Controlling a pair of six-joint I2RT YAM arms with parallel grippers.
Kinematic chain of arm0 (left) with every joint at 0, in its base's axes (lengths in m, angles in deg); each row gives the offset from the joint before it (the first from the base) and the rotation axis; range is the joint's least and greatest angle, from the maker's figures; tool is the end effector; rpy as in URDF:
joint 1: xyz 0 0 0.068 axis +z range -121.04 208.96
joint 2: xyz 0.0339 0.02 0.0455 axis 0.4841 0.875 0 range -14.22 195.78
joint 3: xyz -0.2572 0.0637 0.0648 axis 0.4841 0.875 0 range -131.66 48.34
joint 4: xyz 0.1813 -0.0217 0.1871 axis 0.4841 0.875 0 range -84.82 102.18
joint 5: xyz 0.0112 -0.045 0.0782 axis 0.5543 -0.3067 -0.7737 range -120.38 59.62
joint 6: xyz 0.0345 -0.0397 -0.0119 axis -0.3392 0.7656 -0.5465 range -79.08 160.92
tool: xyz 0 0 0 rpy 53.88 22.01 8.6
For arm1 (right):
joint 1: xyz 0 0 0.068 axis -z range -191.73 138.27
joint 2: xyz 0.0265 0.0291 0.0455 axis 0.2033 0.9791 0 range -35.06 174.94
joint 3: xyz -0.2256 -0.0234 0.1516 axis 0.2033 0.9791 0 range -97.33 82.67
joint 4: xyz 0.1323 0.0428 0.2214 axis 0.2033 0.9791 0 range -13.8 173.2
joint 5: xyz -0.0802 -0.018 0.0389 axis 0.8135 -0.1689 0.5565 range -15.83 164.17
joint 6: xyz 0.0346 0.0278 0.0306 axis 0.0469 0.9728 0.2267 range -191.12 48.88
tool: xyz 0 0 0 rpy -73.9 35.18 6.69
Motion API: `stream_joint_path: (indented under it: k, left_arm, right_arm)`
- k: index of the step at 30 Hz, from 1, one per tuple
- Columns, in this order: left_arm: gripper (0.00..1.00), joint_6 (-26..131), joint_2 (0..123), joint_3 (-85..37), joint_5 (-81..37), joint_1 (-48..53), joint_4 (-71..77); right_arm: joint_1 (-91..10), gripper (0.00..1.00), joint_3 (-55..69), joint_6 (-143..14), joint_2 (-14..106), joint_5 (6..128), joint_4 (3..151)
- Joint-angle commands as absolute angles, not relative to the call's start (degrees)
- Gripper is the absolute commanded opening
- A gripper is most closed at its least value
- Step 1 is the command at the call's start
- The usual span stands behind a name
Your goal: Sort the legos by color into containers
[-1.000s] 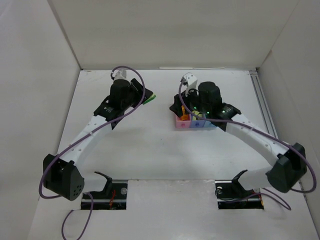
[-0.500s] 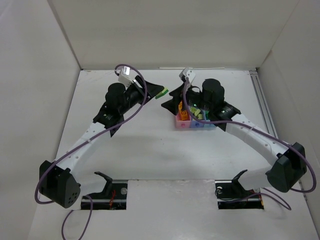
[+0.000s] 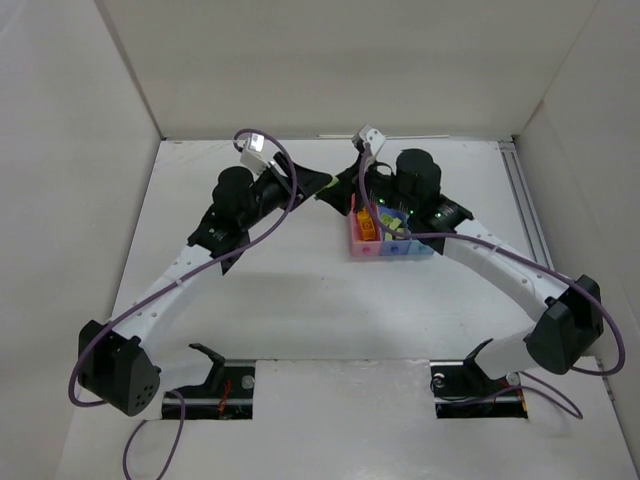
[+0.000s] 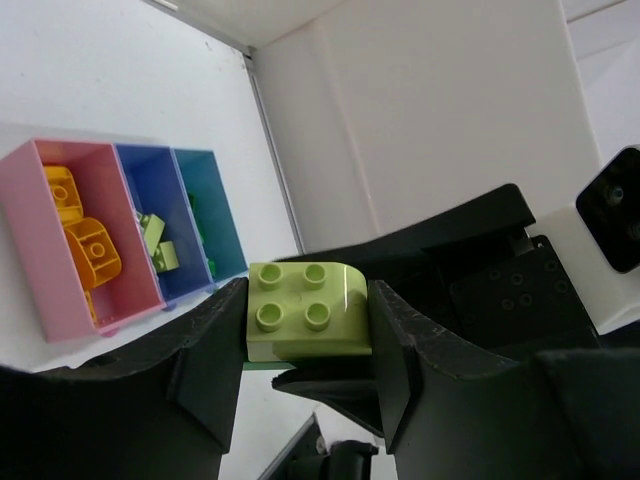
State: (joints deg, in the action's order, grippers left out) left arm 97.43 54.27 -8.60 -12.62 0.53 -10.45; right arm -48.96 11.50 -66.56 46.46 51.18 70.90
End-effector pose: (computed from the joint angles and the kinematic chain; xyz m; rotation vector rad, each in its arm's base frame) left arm 0.2435 -0.1442 0.3765 -0.1322 1.6733 -1.3913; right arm 0.2617 0.2163 0.3803 -0.7817 1.5417 0.8778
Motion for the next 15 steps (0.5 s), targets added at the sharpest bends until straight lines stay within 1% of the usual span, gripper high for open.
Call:
stream_joint_path:
  k: [1,3,7,8,15]
  left_arm:
    - [0.36,97.6,52.9,-10.0,-12.3,0.4,-13.3]
    - [0.36,97.6,52.9,-10.0,-13.2,0.4,-13.3]
    - [0.36,97.1,52.9,-10.5,-15.3,0.4,-12.7]
    - [0.36,97.1,52.9,-10.5,-15.3,0.4,-12.7]
    - [0.35,97.1,52.9,-10.5,-14.7,0.4,-12.7]
  right_arm:
    - [-49.6,0.50,8.7,-65.6,46.9,53.0,67.7]
    - [-49.6,0.50,8.7,-65.6,46.9,53.0,67.7]
    - [-49.6,0.61,9.3,-65.6,45.9,53.5,67.7]
    - [-49.6,0.62,9.3,-65.6,45.9,53.5,67.7]
    - [-49.6,0.62,9.3,-65.6,46.4,54.0,68.8]
